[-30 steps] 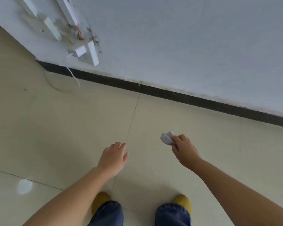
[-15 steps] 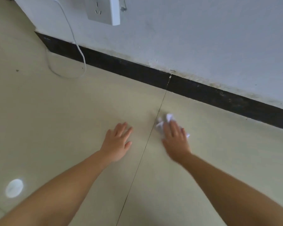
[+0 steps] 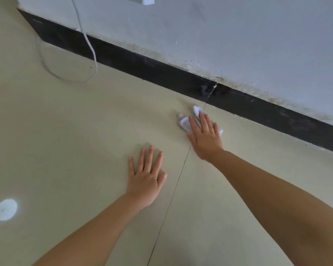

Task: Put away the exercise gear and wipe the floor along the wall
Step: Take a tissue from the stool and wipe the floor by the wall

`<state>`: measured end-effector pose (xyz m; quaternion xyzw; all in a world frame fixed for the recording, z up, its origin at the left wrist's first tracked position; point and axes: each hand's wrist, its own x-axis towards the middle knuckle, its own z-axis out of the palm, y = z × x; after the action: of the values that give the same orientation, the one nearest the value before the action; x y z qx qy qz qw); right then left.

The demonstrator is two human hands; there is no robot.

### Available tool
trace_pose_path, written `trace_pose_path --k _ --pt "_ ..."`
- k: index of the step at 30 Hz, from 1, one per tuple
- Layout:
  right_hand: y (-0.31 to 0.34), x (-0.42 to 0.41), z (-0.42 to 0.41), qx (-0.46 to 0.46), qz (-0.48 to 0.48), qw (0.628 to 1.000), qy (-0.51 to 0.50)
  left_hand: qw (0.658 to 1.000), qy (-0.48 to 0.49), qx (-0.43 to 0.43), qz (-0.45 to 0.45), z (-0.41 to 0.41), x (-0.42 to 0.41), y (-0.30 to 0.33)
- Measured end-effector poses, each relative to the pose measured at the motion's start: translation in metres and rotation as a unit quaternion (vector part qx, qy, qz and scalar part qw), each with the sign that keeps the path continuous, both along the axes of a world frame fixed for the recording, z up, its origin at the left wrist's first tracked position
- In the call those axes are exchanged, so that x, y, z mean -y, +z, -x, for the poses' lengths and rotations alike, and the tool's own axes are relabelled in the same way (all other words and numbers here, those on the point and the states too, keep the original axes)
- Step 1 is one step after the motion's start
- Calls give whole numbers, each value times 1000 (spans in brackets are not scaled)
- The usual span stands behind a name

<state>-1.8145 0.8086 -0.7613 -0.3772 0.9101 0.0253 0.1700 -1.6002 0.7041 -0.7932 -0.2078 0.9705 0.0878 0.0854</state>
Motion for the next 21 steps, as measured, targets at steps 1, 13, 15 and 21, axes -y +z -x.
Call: trace_pose_path --k 1,13,15,21 --pt "0 6 1 2 -10 1000 6 1000 -1 0 -7 0 0 1" --pt "-5 -67 -150 68 45 874 479 983 140 -96 -66 -37 61 20" --pt "-6 -33 -109 47 18 885 462 985 165 -36 -43 -50 74 20" --pt "3 82 9 45 -4 994 100 978 207 31 -3 -84 92 15"
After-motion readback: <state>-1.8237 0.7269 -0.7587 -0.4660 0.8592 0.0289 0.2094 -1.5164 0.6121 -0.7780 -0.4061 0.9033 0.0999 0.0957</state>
